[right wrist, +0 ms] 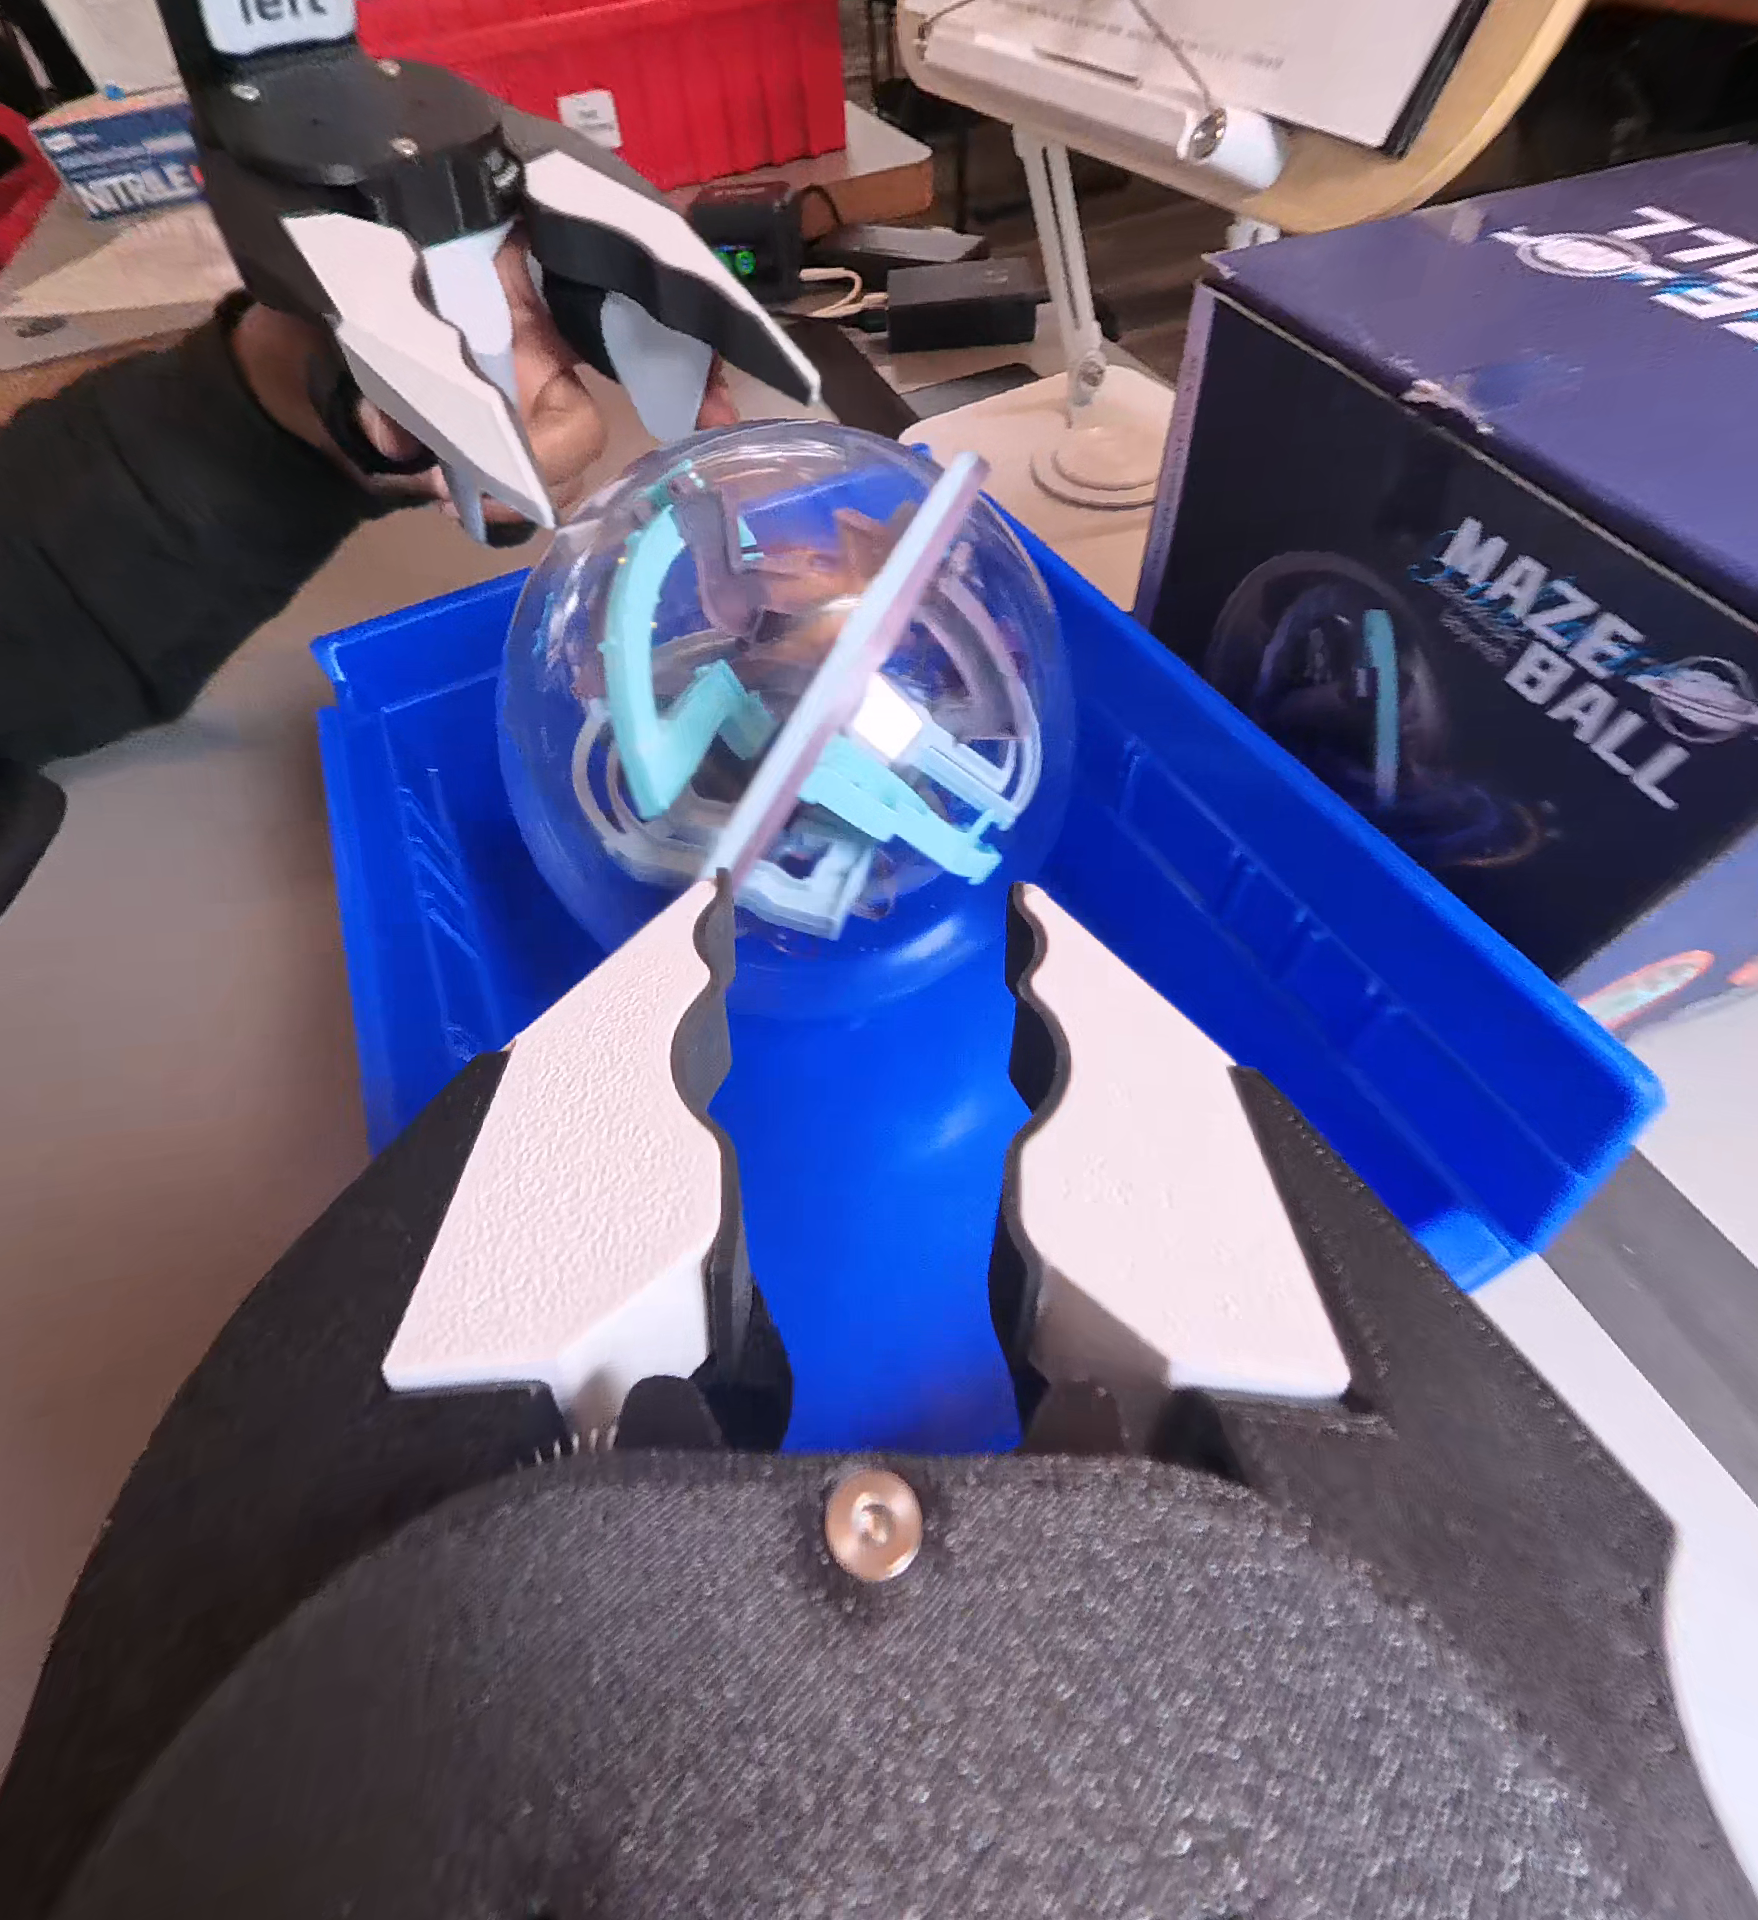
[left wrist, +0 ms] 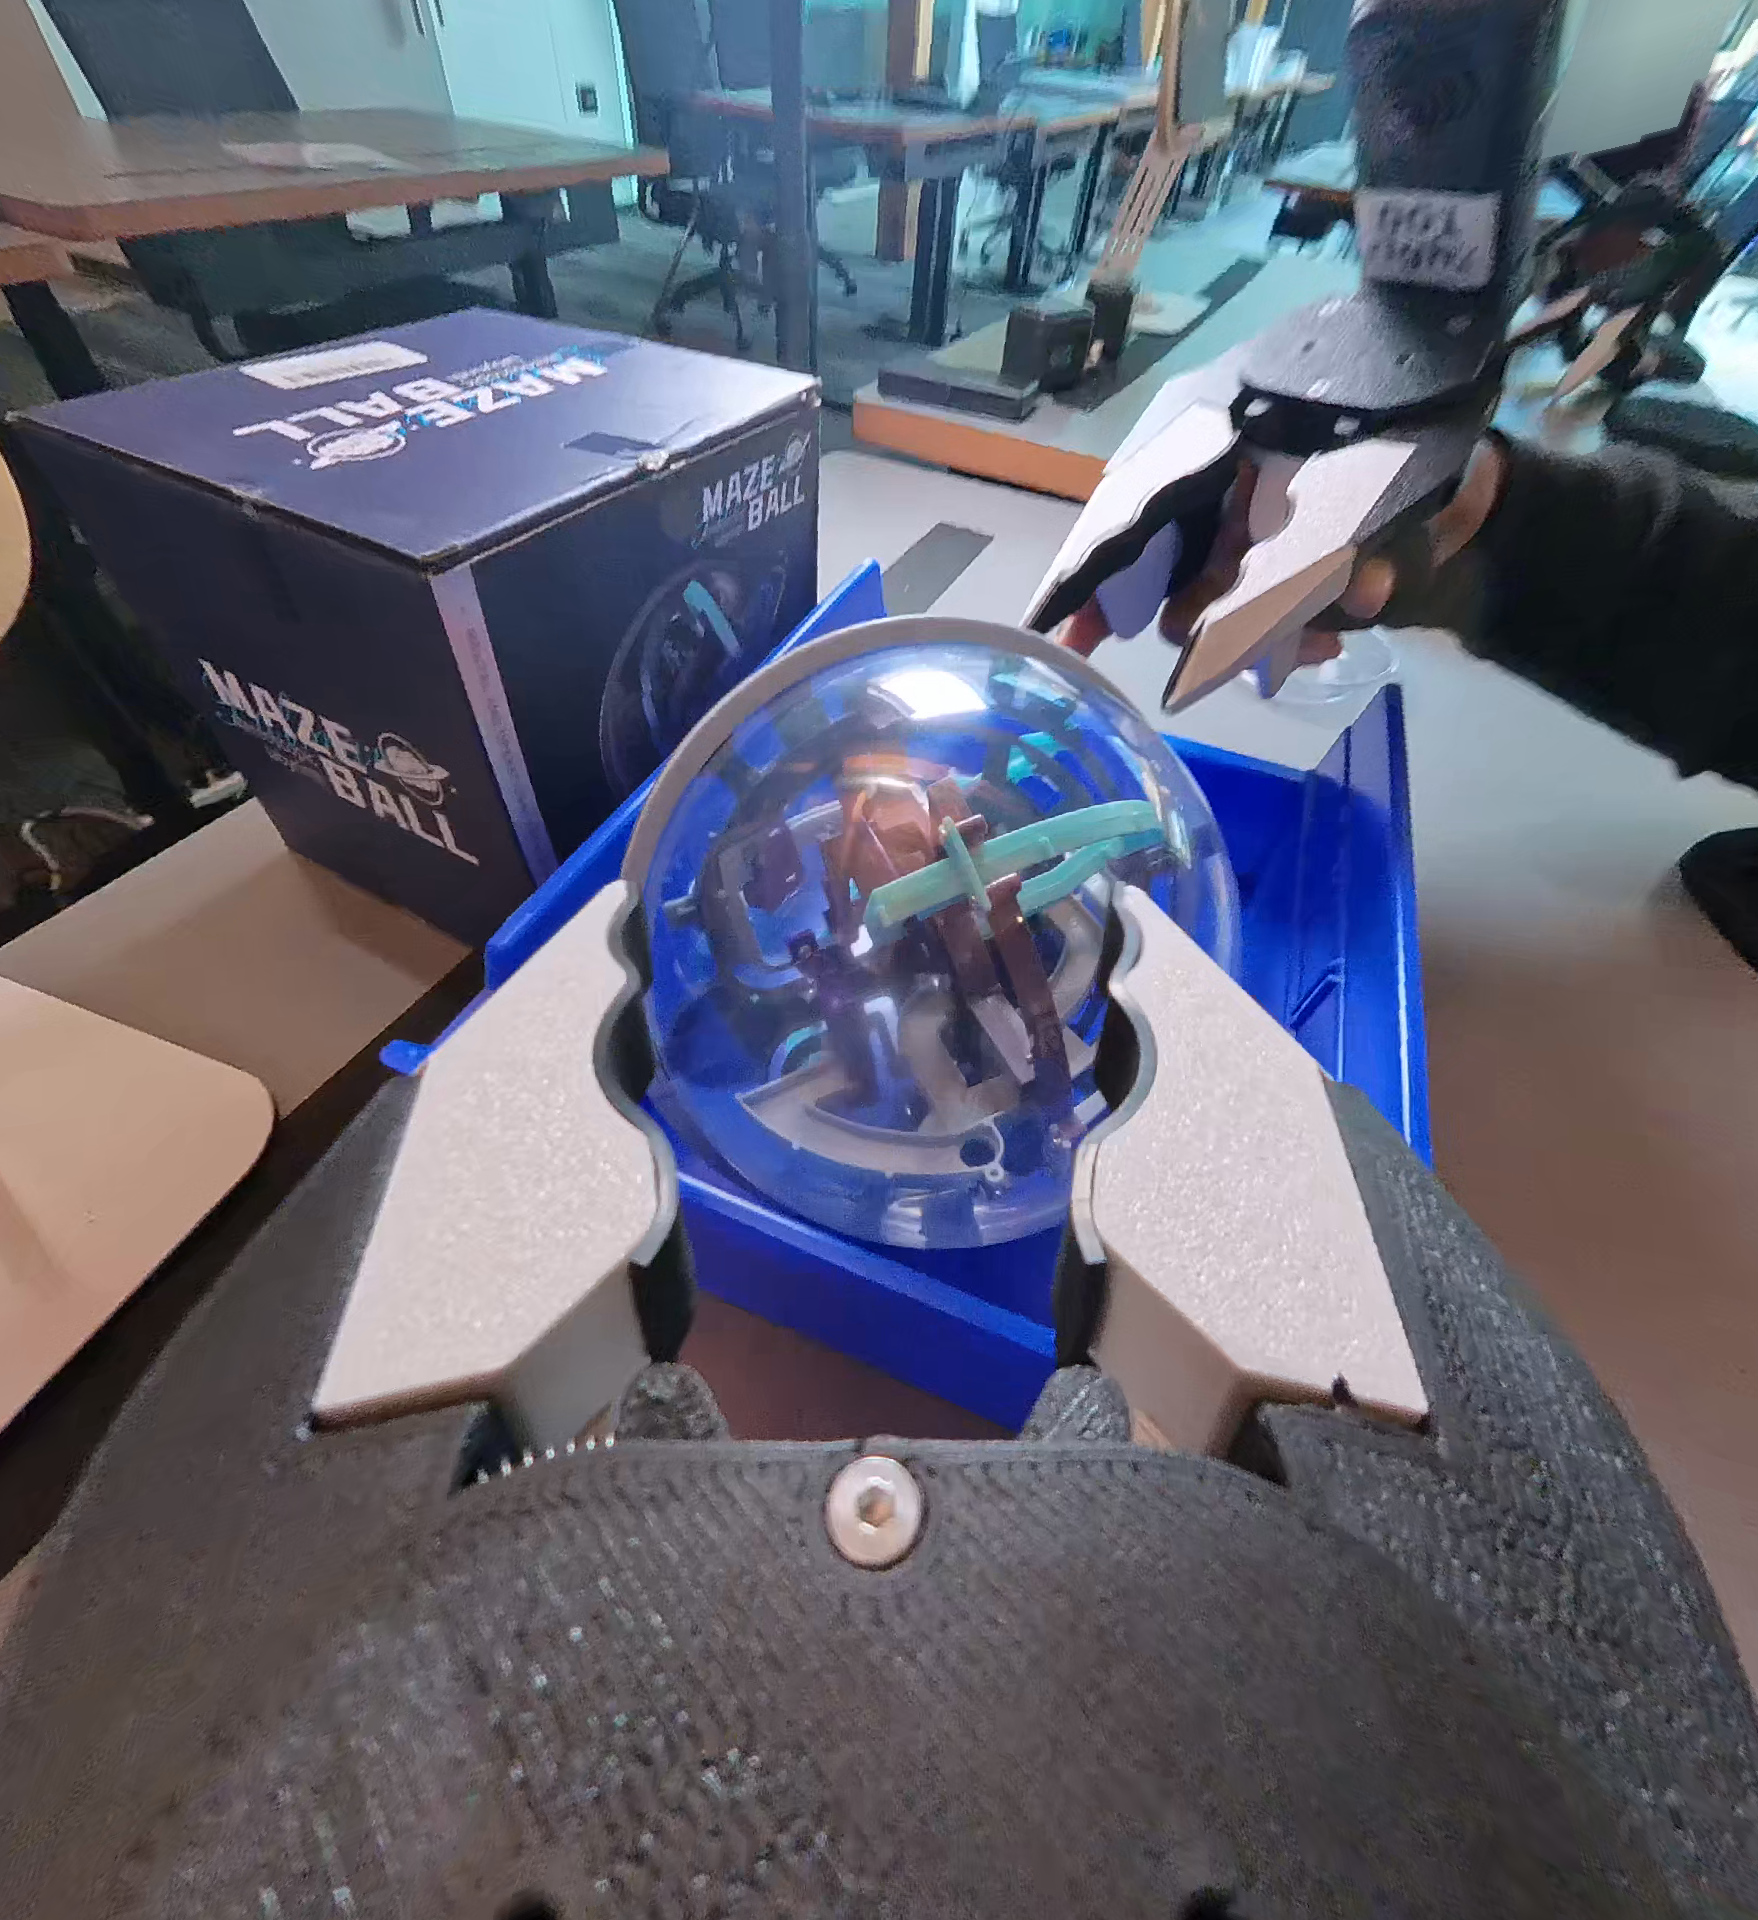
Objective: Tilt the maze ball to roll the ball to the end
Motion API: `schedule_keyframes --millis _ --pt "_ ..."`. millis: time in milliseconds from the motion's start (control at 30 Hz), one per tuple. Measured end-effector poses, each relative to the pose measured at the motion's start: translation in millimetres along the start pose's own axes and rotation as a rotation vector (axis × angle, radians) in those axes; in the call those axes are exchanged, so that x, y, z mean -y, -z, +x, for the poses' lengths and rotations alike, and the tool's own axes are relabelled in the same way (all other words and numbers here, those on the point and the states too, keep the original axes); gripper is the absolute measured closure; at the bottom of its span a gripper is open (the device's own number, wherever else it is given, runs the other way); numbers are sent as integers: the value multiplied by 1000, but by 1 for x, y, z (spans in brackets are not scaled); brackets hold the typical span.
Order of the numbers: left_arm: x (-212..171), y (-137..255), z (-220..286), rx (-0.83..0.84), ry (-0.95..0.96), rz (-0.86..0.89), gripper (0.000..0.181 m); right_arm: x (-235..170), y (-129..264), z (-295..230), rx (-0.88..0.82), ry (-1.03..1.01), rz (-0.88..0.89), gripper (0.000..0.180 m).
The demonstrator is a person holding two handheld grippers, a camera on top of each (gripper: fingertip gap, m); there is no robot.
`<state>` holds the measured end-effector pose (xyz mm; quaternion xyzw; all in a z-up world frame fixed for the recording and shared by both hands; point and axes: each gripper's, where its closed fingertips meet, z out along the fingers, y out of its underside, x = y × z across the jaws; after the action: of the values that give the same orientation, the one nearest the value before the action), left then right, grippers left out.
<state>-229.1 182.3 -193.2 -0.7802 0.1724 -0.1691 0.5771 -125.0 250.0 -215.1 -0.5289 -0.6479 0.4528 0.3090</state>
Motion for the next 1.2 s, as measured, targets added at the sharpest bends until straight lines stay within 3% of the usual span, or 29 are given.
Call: schedule_keyframes --millis 300,400,800,967,1200 --pt "-8 -4 10 -37 -1 -8 100 -5 -20 -14 58 13 2 140" --pt "-5 -5 11 -26 -13 0 100 -10 -18 -13 70 -5 -8 168" --pt "-6 -1 23 -44 -43 -8 105 -4 -7 -19 84 33 37 173" --pt "0 0 26 -93 39 31 103 -9 -1 -24 -1 270 -43 172" --pt "0 -3 38 -107 -36 1 98 9 10 -38 -122 579 -88 174"
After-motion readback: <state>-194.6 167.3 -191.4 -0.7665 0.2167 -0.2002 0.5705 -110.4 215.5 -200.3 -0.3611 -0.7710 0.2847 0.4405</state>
